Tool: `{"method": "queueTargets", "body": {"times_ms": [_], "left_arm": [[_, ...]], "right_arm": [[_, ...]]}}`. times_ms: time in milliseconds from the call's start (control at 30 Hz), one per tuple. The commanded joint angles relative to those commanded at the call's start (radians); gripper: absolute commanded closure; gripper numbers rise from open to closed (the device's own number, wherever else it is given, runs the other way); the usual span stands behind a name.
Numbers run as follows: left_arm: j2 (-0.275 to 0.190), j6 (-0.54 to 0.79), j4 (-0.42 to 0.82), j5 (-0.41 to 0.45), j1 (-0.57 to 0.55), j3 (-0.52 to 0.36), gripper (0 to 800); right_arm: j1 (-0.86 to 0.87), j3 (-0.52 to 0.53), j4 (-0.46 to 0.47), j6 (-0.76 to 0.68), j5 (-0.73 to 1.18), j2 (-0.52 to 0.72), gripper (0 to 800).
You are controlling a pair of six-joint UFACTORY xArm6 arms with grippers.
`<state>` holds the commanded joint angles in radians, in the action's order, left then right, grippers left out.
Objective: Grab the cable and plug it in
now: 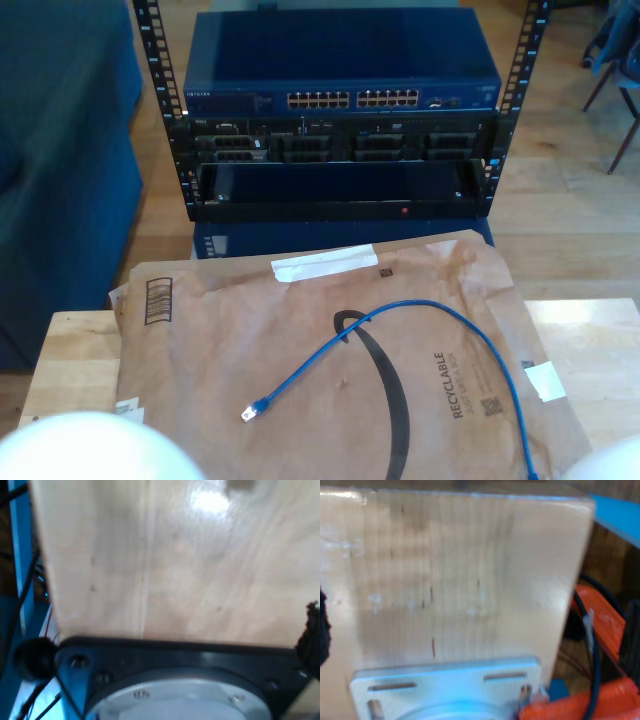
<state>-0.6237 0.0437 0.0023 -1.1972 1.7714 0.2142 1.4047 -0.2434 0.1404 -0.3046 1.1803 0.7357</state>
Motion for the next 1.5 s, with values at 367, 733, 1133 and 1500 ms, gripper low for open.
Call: {"method": "queueTargets", "body": {"times_ms": [367, 733, 1133, 1500], "left_arm": [[0.008, -0.373, -0.005, -0.321, -0.325, 0.324, 0], [0.063, -0.795, -0.006, -0.362, -0.749, 0.482, 0], [0.072, -1.010, -0.037, -0.411, -0.959, 0.523, 0], [0.081, -1.103, -0.083, -0.408, -1.071, 0.532, 0]], "right_arm": [[-0.333, -0.295, -0.084, -0.376, 0.160, -0.043, 6], [-0.773, -0.499, -0.086, -0.776, 0.224, -0.172, 6], [-1.240, -0.563, -0.084, -1.076, 0.227, -0.169, 6], [-1.597, -0.611, -0.084, -1.312, 0.164, -0.176, 3]]}}
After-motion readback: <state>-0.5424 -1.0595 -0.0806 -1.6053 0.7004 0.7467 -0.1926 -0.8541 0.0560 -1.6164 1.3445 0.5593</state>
